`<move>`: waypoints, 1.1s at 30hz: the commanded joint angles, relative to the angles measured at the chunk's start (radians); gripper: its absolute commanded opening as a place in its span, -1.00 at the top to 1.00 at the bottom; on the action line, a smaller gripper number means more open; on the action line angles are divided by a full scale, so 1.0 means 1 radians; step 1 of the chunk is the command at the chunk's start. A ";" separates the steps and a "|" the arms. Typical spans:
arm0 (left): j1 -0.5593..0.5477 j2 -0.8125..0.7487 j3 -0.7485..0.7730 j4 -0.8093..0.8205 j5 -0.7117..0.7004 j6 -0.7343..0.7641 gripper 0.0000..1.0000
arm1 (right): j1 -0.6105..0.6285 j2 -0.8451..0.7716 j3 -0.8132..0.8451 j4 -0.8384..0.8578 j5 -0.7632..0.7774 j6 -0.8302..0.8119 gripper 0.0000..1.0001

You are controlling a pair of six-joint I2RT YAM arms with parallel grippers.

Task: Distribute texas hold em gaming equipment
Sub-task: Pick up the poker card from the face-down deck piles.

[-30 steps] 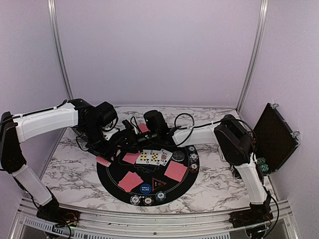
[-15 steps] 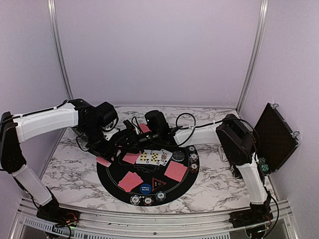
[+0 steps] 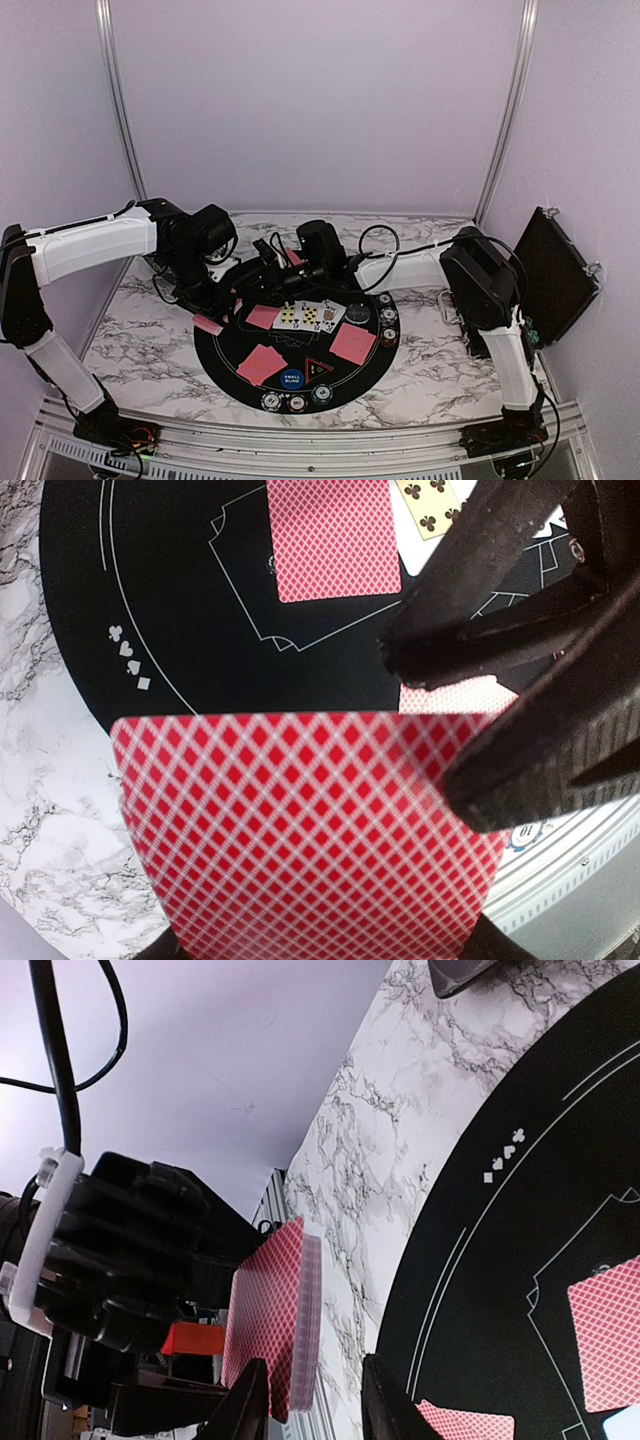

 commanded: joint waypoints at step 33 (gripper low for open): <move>-0.003 -0.001 0.012 -0.013 0.001 0.012 -0.10 | -0.020 -0.078 -0.026 0.042 0.005 0.024 0.73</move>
